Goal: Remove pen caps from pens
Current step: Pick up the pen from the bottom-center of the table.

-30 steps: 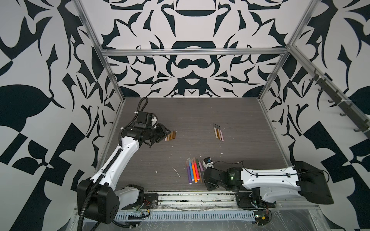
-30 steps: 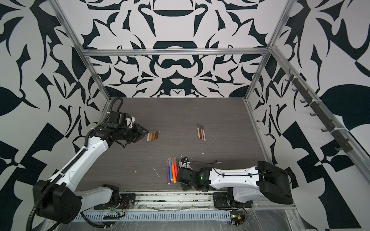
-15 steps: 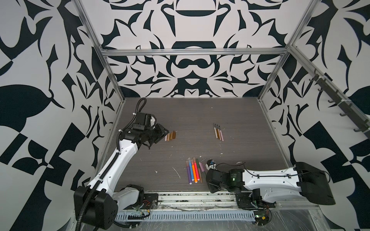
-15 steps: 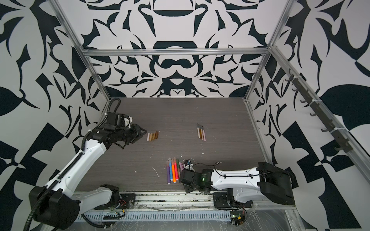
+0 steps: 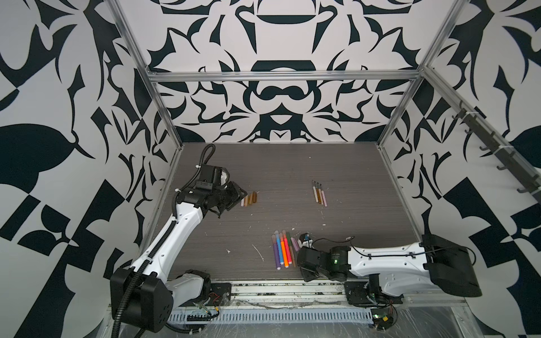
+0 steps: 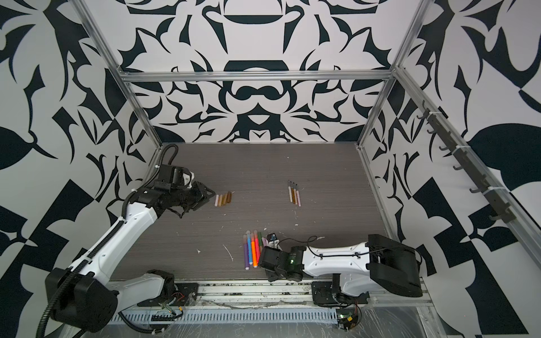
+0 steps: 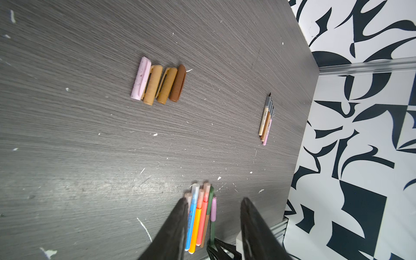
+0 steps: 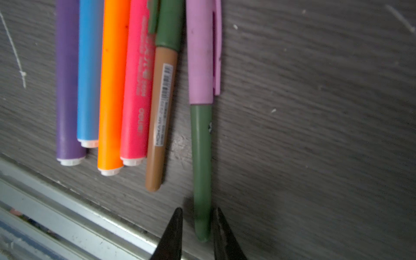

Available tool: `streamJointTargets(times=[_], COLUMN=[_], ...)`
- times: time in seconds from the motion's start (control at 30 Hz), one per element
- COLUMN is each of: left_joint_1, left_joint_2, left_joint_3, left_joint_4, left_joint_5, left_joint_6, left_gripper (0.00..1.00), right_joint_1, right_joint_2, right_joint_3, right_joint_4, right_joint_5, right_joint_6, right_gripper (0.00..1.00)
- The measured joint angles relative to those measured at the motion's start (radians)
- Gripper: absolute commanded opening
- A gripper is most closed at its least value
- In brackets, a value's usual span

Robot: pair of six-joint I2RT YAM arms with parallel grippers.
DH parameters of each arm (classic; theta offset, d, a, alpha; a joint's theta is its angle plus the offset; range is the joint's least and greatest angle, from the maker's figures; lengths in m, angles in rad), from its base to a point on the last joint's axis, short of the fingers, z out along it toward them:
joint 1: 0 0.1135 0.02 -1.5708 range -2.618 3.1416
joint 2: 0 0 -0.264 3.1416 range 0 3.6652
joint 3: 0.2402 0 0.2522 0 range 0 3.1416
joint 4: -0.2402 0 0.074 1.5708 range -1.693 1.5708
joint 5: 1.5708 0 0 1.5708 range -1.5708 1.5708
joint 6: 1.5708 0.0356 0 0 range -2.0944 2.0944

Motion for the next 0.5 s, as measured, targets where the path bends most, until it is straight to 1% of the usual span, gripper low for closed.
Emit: streamJointTargets(times=[0.13,0.27,0.33,0.43,0.5], left_joint_1=[-0.006,-0.016,-0.028,-0.064,-0.095], left_joint_2=[0.004,0.02,0.04,0.09,0.129], left_joint_3=[0.0,0.001,0.006,0.033,0.055], left_joint_4=[0.001,0.004,0.005,0.01,0.019], left_joint_5=[0.005,0.015,0.024,0.031,0.034], left_joint_6=[-0.004,-0.007,-0.01,-0.01,-0.012], left_gripper=[0.42,0.42,0.42,0.42,0.44], right_joint_1=[-0.058,-0.131,-0.179,-0.251,-0.311], right_joint_2=[0.022,0.016,0.001,-0.047,-0.082], right_joint_3=[0.016,0.018,0.018,0.019,0.027], right_joint_4=[0.01,0.01,-0.019,-0.073,-0.106], right_joint_5=[-0.039,-0.069,-0.074,-0.085,-0.118], right_joint_6=[-0.004,-0.025,-0.046,-0.098,-0.149], right_gripper=[0.1,0.04,0.0,0.0,0.0])
